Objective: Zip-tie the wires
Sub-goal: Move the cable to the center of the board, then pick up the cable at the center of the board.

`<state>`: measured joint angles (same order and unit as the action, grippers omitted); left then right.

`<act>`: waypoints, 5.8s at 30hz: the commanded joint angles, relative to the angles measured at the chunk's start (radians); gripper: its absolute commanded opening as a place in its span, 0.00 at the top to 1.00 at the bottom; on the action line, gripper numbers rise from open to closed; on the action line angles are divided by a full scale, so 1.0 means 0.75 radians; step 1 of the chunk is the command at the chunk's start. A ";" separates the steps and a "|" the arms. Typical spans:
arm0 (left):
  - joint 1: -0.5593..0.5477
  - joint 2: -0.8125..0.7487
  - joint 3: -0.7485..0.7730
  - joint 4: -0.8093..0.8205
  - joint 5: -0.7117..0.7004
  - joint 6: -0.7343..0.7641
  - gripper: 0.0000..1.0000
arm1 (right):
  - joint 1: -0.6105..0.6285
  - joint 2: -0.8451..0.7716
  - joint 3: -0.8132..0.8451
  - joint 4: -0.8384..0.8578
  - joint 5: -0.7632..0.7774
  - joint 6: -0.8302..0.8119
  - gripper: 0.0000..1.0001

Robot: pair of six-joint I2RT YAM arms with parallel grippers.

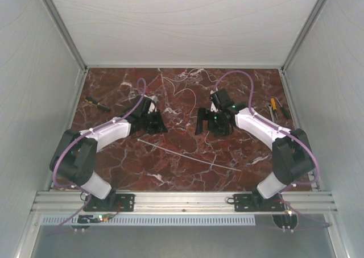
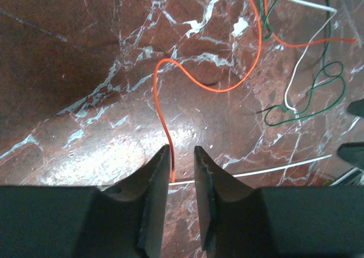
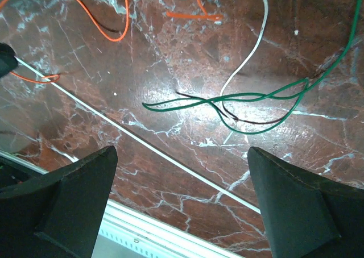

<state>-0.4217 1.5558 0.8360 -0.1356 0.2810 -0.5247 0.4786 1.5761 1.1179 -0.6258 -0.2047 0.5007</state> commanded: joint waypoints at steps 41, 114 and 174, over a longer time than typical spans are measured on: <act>0.444 0.252 0.675 -0.062 -0.285 0.072 0.00 | -0.067 -0.196 -0.081 -0.019 0.088 -0.086 0.02; -0.457 -0.085 0.474 -0.011 -0.140 0.440 1.00 | -0.282 -0.991 -0.150 -0.374 0.315 -0.014 0.02; 0.010 -0.034 1.491 0.851 0.652 -1.047 1.00 | 0.258 -0.387 -0.312 1.558 -0.152 -0.545 0.03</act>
<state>-0.4194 1.5333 1.9263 0.4377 0.7425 -1.2648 0.6472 1.2339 0.8391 0.4423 -0.3435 0.0696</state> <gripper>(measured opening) 0.007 0.980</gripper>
